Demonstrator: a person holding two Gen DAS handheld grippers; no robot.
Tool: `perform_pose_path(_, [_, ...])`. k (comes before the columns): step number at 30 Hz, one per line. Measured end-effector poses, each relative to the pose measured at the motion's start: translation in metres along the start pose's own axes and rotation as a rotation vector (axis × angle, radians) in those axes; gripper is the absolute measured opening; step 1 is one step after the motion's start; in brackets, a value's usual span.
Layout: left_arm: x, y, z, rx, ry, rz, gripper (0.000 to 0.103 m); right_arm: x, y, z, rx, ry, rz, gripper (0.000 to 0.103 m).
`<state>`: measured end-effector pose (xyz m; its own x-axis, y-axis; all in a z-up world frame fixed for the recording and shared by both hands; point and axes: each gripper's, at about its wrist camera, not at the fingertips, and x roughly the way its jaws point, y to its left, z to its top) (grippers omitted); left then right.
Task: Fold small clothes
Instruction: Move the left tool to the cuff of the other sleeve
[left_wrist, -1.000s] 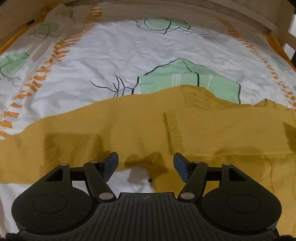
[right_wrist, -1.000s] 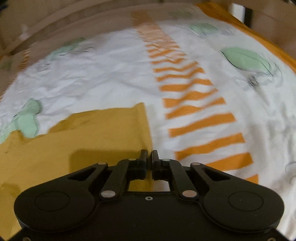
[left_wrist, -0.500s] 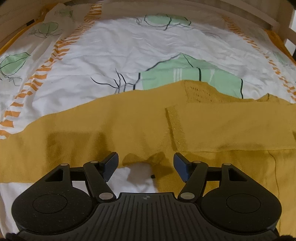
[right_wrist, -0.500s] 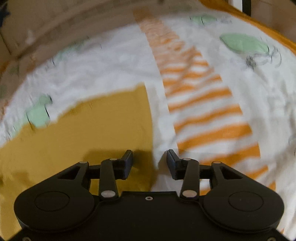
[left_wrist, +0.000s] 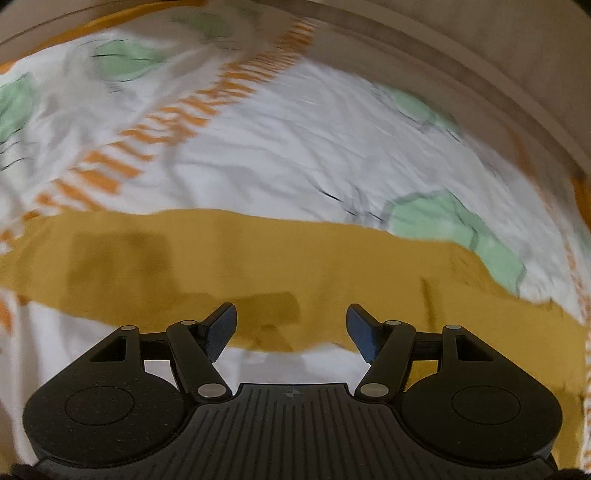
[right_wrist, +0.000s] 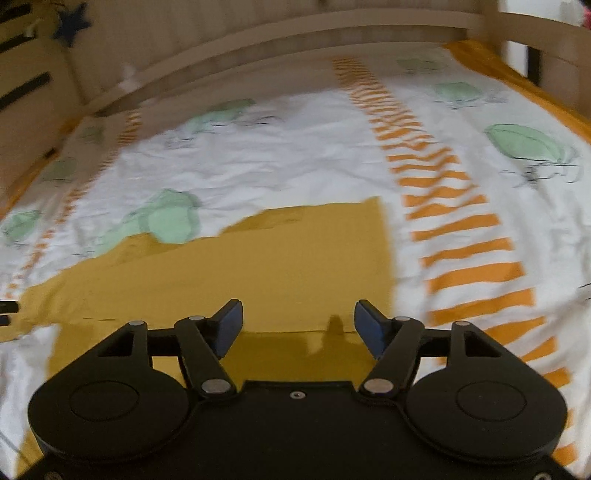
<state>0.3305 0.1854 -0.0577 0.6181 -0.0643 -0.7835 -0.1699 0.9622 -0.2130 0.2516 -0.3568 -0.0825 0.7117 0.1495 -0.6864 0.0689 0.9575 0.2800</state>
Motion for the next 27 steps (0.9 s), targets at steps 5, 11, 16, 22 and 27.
perform_pose_path(5, [-0.017, 0.051, 0.008, -0.098, -0.049, 0.030, 0.064, 0.005, 0.039, -0.007, -0.010, 0.018, 0.095, 0.076])
perform_pose_path(11, [-0.033, 0.126, 0.008, -0.266, -0.105, 0.076, 0.064, 0.012, 0.088, -0.014, -0.044, 0.051, 0.196, 0.077])
perform_pose_path(16, [-0.040, 0.182, -0.003, -0.404, -0.124, 0.109, 0.064, 0.020, 0.124, -0.017, -0.076, 0.074, 0.263, 0.077])
perform_pose_path(22, [-0.032, 0.209, -0.014, -0.502, -0.098, 0.071, 0.064, 0.028, 0.150, -0.022, -0.089, 0.099, 0.311, 0.078])
perform_pose_path(27, [-0.015, 0.211, -0.010, -0.550, -0.118, 0.045, 0.064, 0.034, 0.159, -0.028, -0.096, 0.123, 0.325, 0.078])
